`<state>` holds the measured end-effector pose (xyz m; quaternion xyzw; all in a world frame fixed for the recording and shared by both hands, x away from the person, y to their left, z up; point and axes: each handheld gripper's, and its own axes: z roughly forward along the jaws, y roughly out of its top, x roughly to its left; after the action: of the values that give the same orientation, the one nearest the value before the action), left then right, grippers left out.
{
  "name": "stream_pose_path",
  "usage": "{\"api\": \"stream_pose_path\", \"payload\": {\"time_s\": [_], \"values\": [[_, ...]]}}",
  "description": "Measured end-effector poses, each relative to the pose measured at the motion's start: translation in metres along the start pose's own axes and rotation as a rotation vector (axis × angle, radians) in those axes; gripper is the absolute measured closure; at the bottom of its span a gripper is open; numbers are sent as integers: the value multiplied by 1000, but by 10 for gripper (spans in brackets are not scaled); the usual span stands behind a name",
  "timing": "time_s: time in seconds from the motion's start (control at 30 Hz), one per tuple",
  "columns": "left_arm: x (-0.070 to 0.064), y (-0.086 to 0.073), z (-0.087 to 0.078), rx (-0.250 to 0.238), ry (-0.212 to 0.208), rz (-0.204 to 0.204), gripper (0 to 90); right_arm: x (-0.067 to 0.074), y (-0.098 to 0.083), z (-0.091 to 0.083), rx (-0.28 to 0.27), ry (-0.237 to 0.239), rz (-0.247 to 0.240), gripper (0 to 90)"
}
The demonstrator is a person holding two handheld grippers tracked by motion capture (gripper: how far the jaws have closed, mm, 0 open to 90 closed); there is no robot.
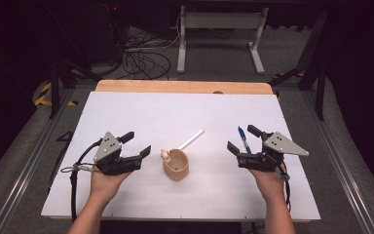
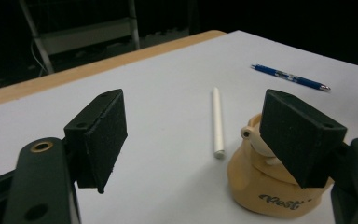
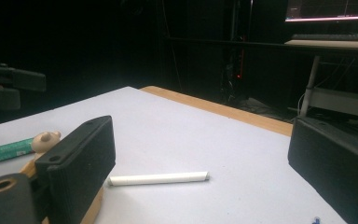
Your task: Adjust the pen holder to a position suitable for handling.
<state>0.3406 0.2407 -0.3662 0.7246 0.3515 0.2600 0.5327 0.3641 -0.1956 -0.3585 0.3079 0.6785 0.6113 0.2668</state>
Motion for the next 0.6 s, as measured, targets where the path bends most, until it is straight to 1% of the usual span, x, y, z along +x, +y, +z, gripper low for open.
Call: {"api": "stream_pose_path", "payload": {"time_s": [0.03, 0.07, 0.17, 0.23, 0.33, 0.43, 0.53, 0.6], "values": [[2, 0, -2, -5, 8, 4, 228, 0, 0, 0, 1, 0, 1, 84], [3, 0, -4, -8, 17, -2, 228, 1, -1, 0, 4, 1, 2, 84], [9, -2, -10, -3, 52, 6, 224, 0, -2, 1, 5, -1, 4, 84], [15, -2, -13, 2, 75, 2, 216, 0, -3, 2, 10, 0, 6, 84], [22, -3, -17, 8, 105, -20, 213, -1, -4, 3, 15, -1, 7, 84], [26, -5, -21, 11, 135, -22, 219, -1, -5, 4, 19, 0, 7, 84], [29, -6, -21, 24, 142, -25, 221, -1, -4, 4, 20, 1, 7, 84], [30, -7, -21, 35, 156, -18, 221, -2, -4, 5, 19, 1, 6, 84]]}}
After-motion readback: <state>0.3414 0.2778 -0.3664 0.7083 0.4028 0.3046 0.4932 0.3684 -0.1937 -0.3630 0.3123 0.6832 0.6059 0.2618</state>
